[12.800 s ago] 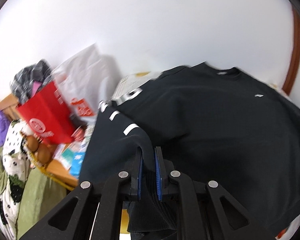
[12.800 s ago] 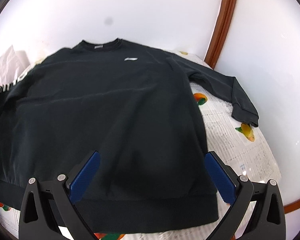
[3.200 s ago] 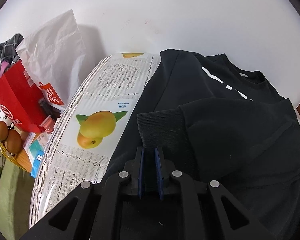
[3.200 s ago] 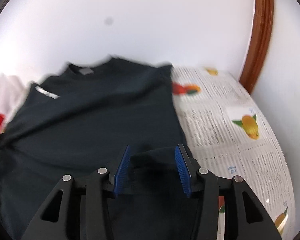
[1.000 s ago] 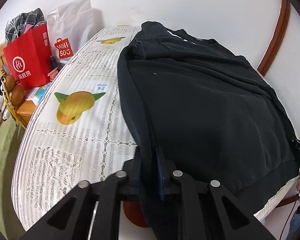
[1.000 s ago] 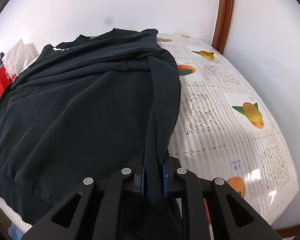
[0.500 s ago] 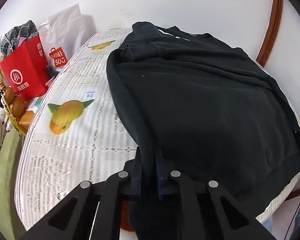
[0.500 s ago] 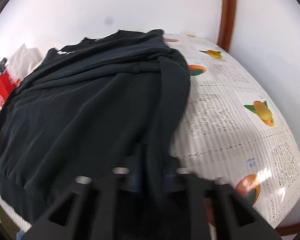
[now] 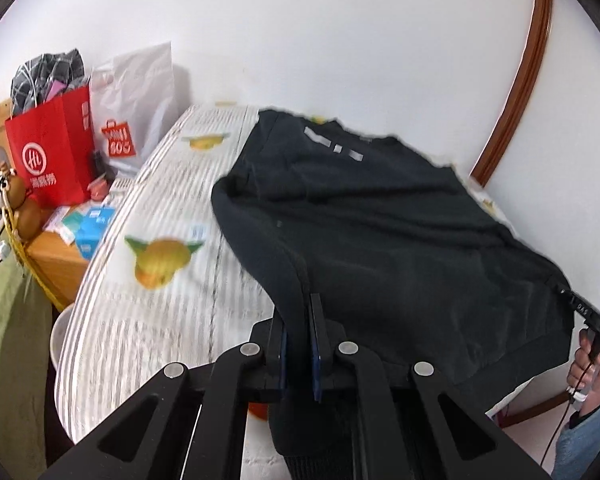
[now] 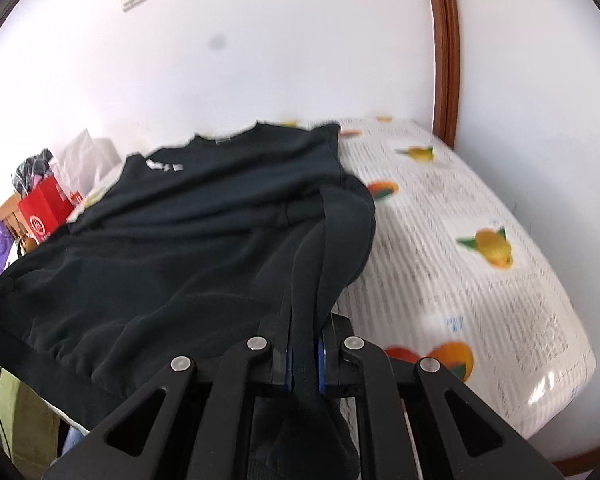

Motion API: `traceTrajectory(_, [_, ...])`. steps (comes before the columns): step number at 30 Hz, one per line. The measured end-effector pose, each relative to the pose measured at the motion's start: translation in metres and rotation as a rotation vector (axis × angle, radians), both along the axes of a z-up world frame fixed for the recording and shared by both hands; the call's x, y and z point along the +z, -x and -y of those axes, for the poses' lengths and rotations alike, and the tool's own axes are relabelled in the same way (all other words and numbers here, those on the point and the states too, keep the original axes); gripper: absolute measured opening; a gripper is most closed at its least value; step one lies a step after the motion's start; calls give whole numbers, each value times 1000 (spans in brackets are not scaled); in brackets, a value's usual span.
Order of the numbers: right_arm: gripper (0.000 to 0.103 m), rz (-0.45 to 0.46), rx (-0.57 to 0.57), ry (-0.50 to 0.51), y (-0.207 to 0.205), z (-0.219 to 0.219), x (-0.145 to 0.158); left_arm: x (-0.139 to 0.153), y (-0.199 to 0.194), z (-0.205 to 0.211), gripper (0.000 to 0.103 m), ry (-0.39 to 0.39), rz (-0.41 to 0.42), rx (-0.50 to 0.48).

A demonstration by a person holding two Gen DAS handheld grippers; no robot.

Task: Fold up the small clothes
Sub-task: 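Lift the hem with both grippers and fold it toward the collar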

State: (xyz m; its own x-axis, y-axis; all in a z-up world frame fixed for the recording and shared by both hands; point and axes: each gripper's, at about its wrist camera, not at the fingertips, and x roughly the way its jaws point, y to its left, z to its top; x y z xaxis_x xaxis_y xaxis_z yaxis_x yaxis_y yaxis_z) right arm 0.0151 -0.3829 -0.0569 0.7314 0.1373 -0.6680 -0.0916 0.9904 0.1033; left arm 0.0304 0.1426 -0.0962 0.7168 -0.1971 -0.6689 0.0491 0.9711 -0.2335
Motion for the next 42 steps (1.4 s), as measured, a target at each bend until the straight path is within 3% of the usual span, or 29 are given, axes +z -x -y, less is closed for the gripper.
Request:
traceTrajectory(12, [8, 50, -4, -109, -79, -8, 48, 44, -60, 7, 9, -29, 59, 2])
traceTrajectory(21, [8, 25, -19, -119, -146, -20, 50, 49, -121, 10, 9, -25, 50, 28])
traceTrajectory(29, [8, -8, -17, -115, -192, -27, 35, 33, -170, 9, 9, -52, -1, 43])
traceTrajectory(42, [9, -179, -67, -115, -250, -14, -35, -25, -223, -7, 10, -58, -119, 128])
